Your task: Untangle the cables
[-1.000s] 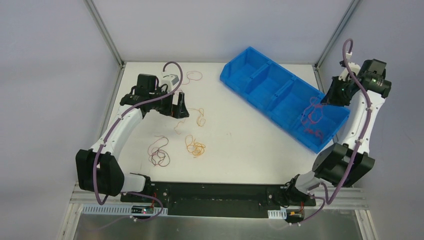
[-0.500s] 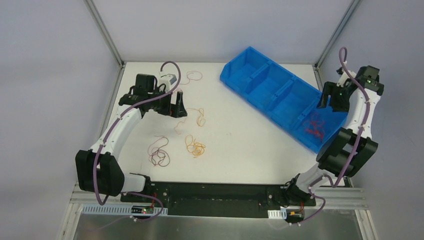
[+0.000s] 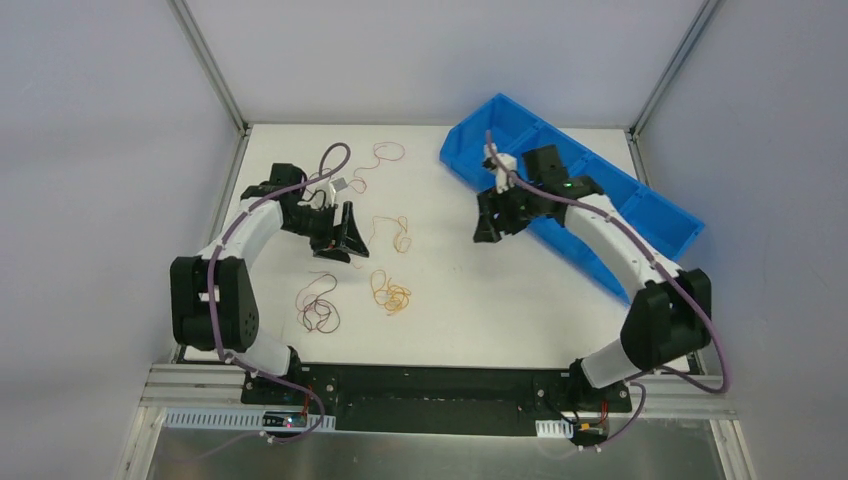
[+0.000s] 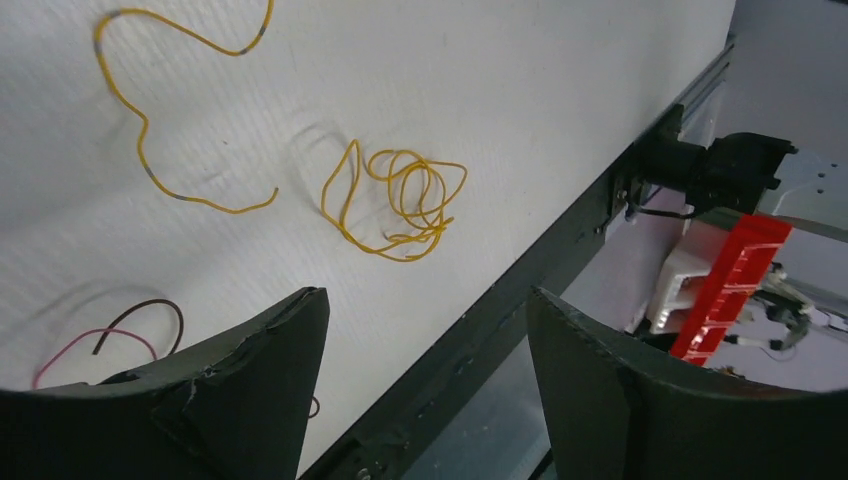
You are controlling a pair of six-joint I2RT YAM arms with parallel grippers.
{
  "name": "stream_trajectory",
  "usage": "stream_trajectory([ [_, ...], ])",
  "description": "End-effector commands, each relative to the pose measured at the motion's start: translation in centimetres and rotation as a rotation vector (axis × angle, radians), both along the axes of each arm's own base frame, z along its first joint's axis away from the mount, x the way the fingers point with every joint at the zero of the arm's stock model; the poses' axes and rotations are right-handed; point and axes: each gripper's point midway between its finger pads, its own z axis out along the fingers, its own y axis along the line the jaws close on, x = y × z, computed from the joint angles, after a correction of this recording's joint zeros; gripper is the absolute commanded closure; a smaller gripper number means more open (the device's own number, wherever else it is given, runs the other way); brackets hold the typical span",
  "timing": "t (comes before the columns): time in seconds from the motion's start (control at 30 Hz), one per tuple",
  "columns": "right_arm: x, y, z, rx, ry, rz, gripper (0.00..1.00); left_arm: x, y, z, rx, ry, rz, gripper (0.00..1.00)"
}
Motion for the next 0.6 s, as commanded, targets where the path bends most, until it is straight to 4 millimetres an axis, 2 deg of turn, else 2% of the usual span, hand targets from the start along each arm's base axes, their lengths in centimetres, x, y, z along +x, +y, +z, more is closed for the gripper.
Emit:
stream_trajectory([
  [0.0, -0.8, 8.1, -1.5, 0.128, 0.007, 0.129, 0.33, -1.4, -1.3, -1.5, -0.112, 0.130, -0.034, 0.30],
  [0.1, -2.3, 12.9, -3.8, 0.131, 0.005, 0.235, 0.36, -1.0, -1.5, -3.3, -0.125, 0.178, -0.029, 0.38],
  [0.27, -3.7, 18.3, -6.5, 0.138, 0.021, 0.325, 0.38, 0.0, -1.6, -6.0, -0.122, 0.228, -0.001, 0.45],
  [0.37, -4.9, 20.3, -7.6, 0.135, 0.030, 0.369, 0.37, 0.6, -1.5, -7.2, -0.117, 0.243, 0.015, 0.46],
  [0.5, -6.8, 21.7, -9.3, 0.114, 0.033, 0.421, 0.28, 1.0, -1.6, -8.5, -0.113, 0.276, 0.025, 0.45],
  [0.57, -7.3, 22.2, -10.5, 0.089, 0.029, 0.439, 0.27, 1.0, -1.9, -9.1, -0.115, 0.296, 0.025, 0.46],
])
